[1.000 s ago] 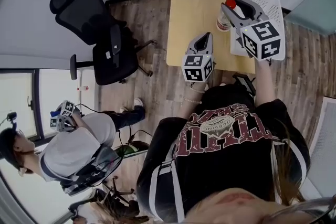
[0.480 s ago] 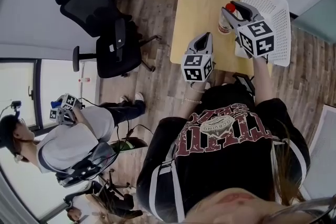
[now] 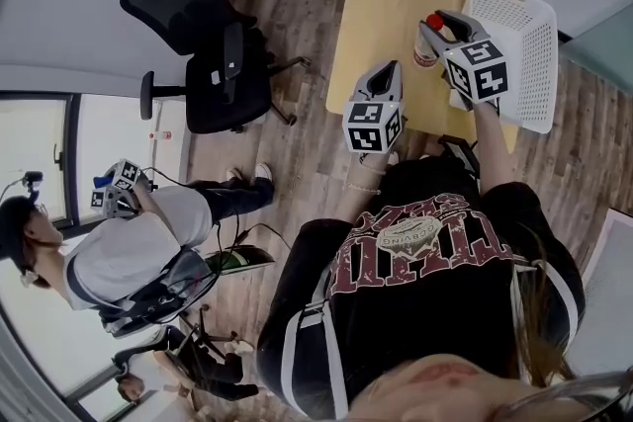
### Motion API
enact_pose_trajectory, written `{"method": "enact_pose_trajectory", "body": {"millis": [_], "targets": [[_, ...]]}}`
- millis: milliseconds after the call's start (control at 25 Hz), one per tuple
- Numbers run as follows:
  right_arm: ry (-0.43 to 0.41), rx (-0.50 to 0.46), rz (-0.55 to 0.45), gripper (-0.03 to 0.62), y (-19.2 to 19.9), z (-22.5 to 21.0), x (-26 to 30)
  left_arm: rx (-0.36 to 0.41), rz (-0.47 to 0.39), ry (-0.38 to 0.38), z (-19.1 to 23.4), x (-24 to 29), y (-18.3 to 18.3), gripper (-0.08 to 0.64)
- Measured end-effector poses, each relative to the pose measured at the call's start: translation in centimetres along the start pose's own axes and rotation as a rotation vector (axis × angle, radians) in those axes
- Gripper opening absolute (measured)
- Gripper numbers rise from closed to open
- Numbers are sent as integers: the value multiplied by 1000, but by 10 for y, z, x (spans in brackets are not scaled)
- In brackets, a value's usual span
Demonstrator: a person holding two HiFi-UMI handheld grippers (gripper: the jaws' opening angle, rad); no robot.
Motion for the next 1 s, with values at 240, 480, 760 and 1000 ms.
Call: {"method": "enact_pose_trajectory", "body": {"millis": [240,480,760,1000], "targets": [[-15,10,41,163,16,5,16,-9,11,-18,8,-6,6,46],[-23,11,95,163,35,4,33,-18,17,-33,12,-6,8,46],[-38,31,147,163,45,0,62,-32,25,-46,29,2,2,46],[-45,29,183,163,53,1,76,-41,32,-62,40,4,0,46]]}}
Point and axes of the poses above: the fingertips, and each gripper's own axes: x forward along the fingers, z to its left, y out of its underside, the point moved 5 cm from there along -x, backward along the fingers, and after that the axes turned 4 degrees about -y, right-handed, at the moved point
